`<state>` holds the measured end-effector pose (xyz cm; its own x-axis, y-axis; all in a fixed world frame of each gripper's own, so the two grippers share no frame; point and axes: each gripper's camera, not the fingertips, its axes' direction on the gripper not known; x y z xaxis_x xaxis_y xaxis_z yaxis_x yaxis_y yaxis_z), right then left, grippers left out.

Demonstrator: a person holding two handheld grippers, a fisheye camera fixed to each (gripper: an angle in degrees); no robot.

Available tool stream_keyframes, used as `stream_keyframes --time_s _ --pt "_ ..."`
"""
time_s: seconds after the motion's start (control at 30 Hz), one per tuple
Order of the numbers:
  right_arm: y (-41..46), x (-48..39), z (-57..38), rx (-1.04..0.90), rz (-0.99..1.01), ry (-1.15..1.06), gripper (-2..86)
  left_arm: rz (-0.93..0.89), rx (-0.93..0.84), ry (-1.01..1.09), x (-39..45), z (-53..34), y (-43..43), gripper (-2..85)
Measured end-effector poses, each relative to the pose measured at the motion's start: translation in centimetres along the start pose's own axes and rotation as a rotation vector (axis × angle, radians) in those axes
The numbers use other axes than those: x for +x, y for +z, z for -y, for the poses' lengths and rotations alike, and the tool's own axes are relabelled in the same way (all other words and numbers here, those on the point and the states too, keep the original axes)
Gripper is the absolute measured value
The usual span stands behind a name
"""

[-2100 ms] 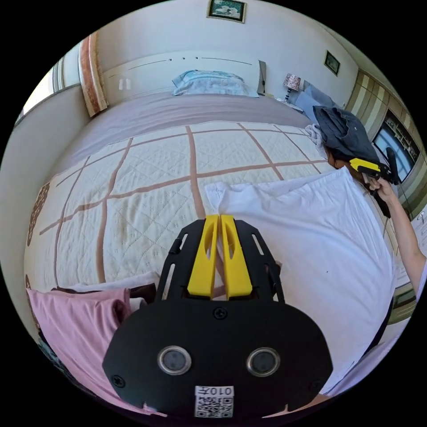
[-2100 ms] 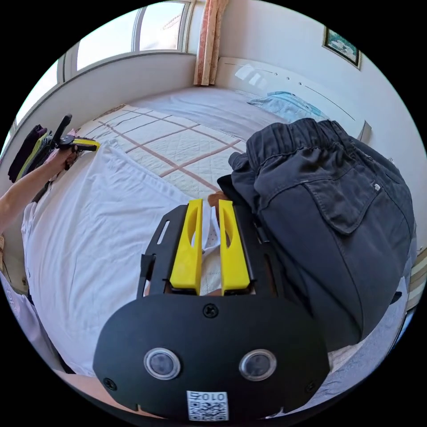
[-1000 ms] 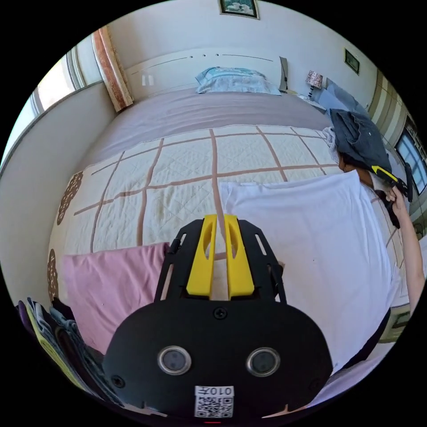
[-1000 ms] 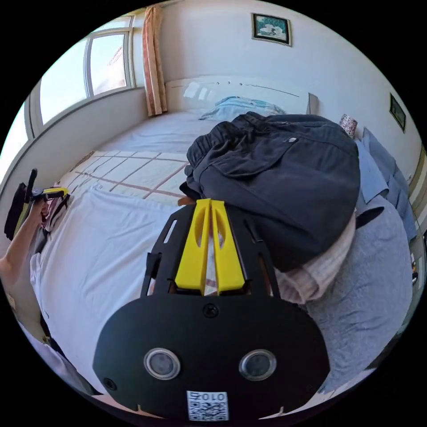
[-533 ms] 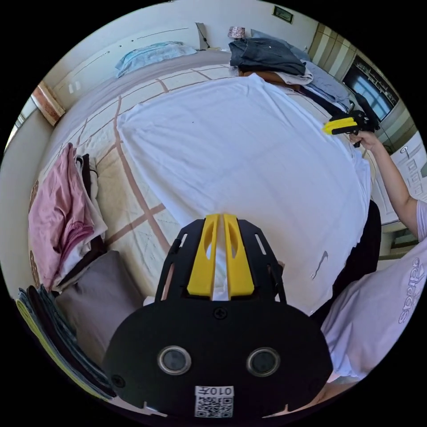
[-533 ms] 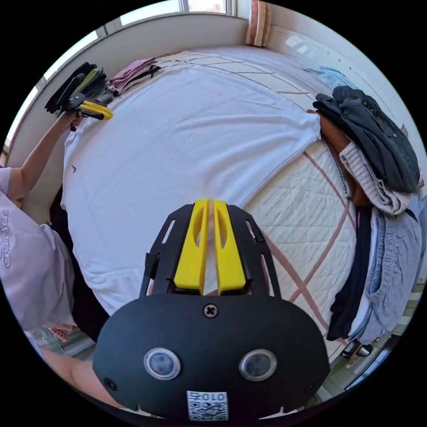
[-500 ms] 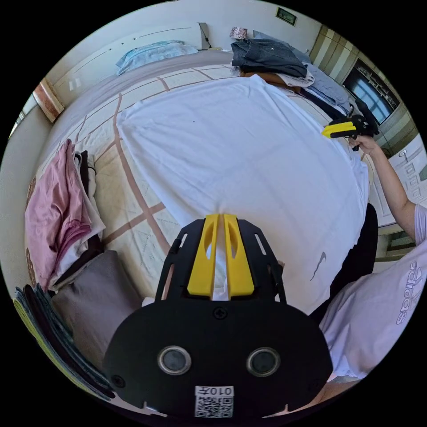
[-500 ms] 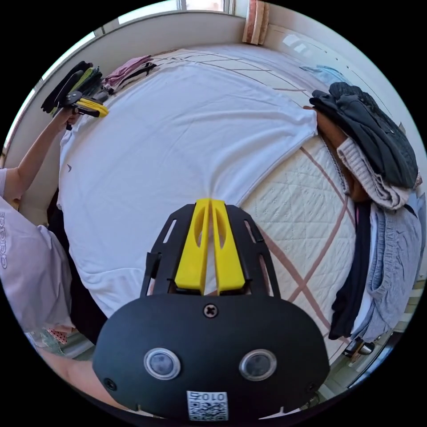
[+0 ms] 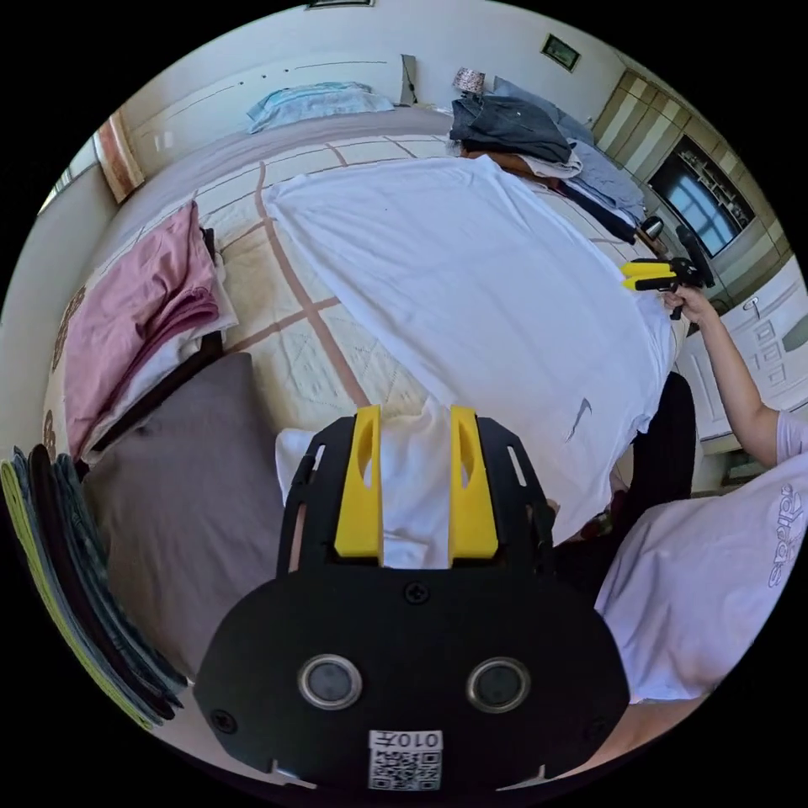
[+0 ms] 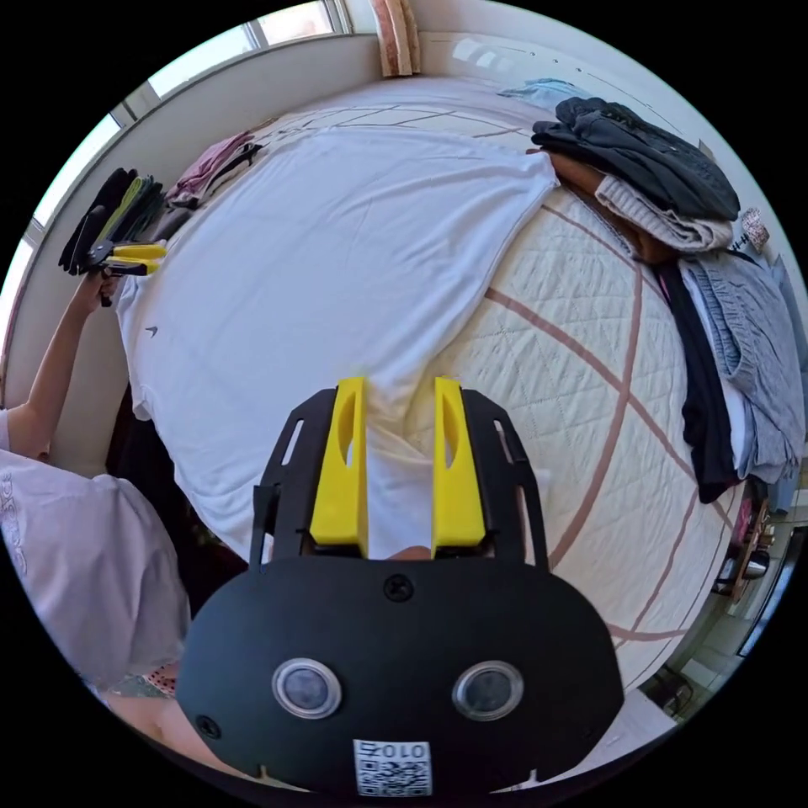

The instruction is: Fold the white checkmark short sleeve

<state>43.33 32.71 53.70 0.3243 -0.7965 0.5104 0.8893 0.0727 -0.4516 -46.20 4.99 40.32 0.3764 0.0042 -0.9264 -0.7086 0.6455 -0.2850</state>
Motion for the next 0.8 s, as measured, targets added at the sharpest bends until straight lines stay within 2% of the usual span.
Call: stream_keyframes --time_s 0.1,0.27,0.37,0.4,0.47,0.53,0.63,0.73,0.8 --pt "-0.8 -0.1 -1.4 -0.004 -0.025 0.042 5.2 0.029 -0.033 0.023 1.2 -0.9 1.0 4.9" --pt "-1.3 2.4 -5.6 0.02 0.037 0.123 3.1 -0.09 -0.022 -0.084 0.9 -4.5 2.1 2.5" --pt "-3.8 2.6 -8.7 0.171 -0.048 0.2 2.8 -0.107 0.065 -0.16 1.5 -6.9 2.3 3.3" --pt "-4.7 2.6 -9.7 0.225 -0.063 0.224 2.7 -0.037 0.144 -0.21 2.2 -8.3 1.5 3.7" --pt "-7.6 1.8 -13.6 0.359 -0.028 0.247 2.9 0.066 0.283 -0.248 4.0 -10.9 -0.2 4.1" --pt "-8.5 0.1 -16.1 0.387 0.028 0.217 3.9 0.054 0.371 -0.221 7.2 -13.9 -1.1 4.4" --pt "-7.4 -4.3 -19.8 0.387 0.137 0.135 5.0 0.095 0.323 -0.116 12.6 -16.1 0.6 4.6" --pt "-4.4 -7.2 -22.3 0.332 0.1 0.146 6.2 0.176 0.22 -0.046 16.7 -17.4 4.2 4.6" --pt "-2.7 -6.8 -23.5 0.281 0.105 0.21 7.0 0.14 0.149 -0.088 16.9 -17.8 6.7 4.4"
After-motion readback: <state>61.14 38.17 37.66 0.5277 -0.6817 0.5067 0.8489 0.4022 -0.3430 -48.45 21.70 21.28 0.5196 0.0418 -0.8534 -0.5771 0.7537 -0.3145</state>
